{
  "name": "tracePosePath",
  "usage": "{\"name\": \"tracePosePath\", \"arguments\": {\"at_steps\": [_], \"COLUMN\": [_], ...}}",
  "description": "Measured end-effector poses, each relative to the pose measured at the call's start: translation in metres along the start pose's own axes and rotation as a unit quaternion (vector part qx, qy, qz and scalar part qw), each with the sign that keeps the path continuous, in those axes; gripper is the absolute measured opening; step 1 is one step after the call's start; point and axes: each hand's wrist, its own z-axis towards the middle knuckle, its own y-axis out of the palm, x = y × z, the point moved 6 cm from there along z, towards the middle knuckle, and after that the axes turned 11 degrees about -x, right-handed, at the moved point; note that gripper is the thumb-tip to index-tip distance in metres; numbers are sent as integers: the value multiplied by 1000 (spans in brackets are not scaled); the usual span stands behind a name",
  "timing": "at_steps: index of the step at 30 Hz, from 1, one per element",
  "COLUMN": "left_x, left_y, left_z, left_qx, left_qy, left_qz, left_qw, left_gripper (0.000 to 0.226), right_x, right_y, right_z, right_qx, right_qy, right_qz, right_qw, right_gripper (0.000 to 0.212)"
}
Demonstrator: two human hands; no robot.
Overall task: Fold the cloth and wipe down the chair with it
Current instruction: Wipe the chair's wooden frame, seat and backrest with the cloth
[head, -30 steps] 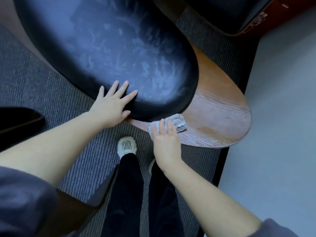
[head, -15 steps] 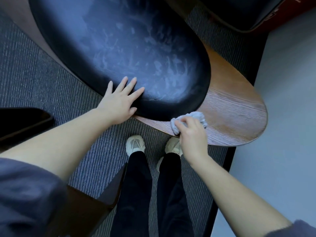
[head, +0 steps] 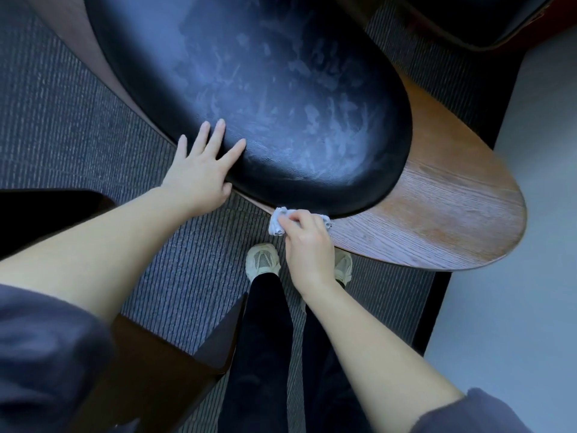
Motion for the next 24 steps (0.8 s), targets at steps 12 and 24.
{"name": "tracePosePath", "arguments": {"at_steps": [12,24], "left_x": [59,146], "left_y": [0,-10], "left_z": [1,9], "left_qx": [-23,-51], "left_qy": [5,65], "left_qz": [-3,-21], "left_qw": [1000,996], "left_gripper": [81,82], "right_x": [142,172], "right_y": [-119,-142], "right_z": [3,48], "right_qx": [31,-28], "right_qy": [65,9], "right_qz": [-156,-149], "right_qw": [985,988], "right_gripper": [19,26]}}
